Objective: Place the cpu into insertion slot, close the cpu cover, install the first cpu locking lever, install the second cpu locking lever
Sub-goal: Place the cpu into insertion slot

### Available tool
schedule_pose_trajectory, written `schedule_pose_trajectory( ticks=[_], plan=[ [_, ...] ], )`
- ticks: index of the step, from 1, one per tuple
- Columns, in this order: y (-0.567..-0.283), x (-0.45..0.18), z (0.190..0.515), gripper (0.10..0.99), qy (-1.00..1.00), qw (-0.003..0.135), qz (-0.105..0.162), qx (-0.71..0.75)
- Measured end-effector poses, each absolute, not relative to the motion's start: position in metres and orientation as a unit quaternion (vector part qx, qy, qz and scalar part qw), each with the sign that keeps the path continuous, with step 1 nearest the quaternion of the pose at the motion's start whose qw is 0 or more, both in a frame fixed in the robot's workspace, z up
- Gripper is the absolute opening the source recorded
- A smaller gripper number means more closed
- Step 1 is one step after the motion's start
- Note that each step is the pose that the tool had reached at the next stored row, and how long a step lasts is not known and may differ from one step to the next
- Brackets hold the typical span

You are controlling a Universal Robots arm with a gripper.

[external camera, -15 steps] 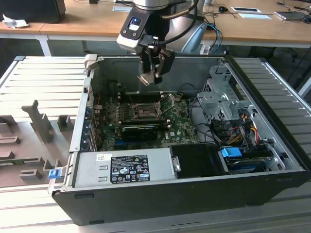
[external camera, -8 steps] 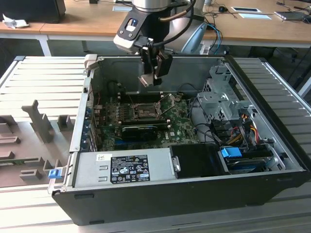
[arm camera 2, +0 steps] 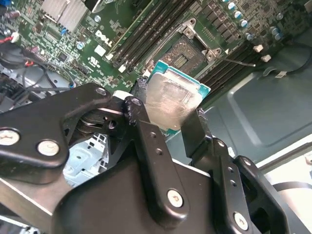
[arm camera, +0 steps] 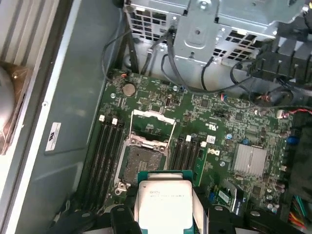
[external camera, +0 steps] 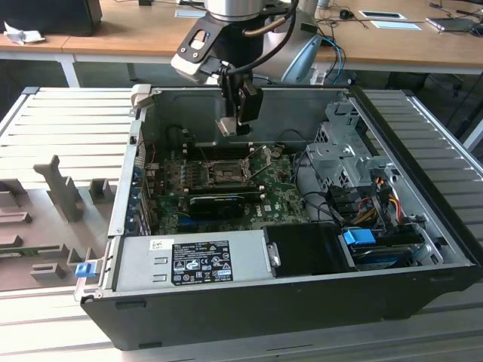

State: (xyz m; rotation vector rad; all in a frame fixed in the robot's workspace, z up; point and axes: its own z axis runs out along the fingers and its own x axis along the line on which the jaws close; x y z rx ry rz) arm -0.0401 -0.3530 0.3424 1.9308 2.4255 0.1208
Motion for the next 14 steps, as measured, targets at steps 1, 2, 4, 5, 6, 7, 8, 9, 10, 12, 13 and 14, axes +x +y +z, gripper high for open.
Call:
schedule_pose_trajectory(
  ticks=[1, 2, 4, 5, 6, 7, 8, 9, 10, 12, 13, 14],
  plan=[
    [-0.3527, -0.0401, 0.3421, 0.529, 0.778, 0.020, 0.039, 0.627],
    [-0.3524, -0.0401, 0.3416, 0.529, 0.772, 0.020, 0.039, 0.634],
    [-0.3519, -0.0401, 0.3408, 0.529, 0.762, 0.021, 0.038, 0.646],
    [-0.3518, -0.0401, 0.3406, 0.529, 0.760, 0.021, 0.038, 0.648],
    [-0.3516, -0.0401, 0.3402, 0.529, 0.756, 0.021, 0.038, 0.654],
    [-0.3515, -0.0401, 0.3400, 0.529, 0.753, 0.021, 0.038, 0.656],
    [-0.3514, -0.0401, 0.3398, 0.529, 0.750, 0.021, 0.038, 0.660],
    [-0.3513, -0.0402, 0.3395, 0.529, 0.745, 0.022, 0.038, 0.666],
    [-0.3513, -0.0402, 0.3393, 0.529, 0.741, 0.022, 0.038, 0.670],
    [-0.3513, -0.0402, 0.3390, 0.529, 0.733, 0.022, 0.037, 0.679],
    [-0.3513, -0.0402, 0.3387, 0.529, 0.728, 0.023, 0.037, 0.684],
    [-0.3513, -0.0402, 0.3384, 0.529, 0.723, 0.023, 0.037, 0.690]
  ],
)
